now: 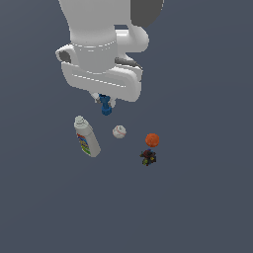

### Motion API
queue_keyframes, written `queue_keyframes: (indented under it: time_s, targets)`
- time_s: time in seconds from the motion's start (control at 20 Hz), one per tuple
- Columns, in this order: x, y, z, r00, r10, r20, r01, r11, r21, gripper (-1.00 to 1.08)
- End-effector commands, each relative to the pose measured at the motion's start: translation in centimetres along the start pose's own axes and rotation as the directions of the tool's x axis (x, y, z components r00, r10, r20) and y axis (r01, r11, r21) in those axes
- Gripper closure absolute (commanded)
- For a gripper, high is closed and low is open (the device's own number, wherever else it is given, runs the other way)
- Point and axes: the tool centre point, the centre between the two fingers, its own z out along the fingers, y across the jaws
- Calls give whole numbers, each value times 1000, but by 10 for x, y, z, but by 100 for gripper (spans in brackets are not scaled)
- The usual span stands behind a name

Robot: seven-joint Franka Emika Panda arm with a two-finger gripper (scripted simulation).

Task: Pick up a designated object from a clutter of objects.

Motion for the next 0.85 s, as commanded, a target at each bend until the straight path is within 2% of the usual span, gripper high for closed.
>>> queue_keyframes:
  time_s: [0.0, 0.4, 0.8]
  targets:
    - [5, 12, -16, 1000, -1, 1, 1, 1000, -1, 108]
    - [17, 32, -44, 1000, -2, 0, 2, 1000, -2, 108]
    - [18, 32, -45, 1000, -2, 0, 2, 1000, -2, 108]
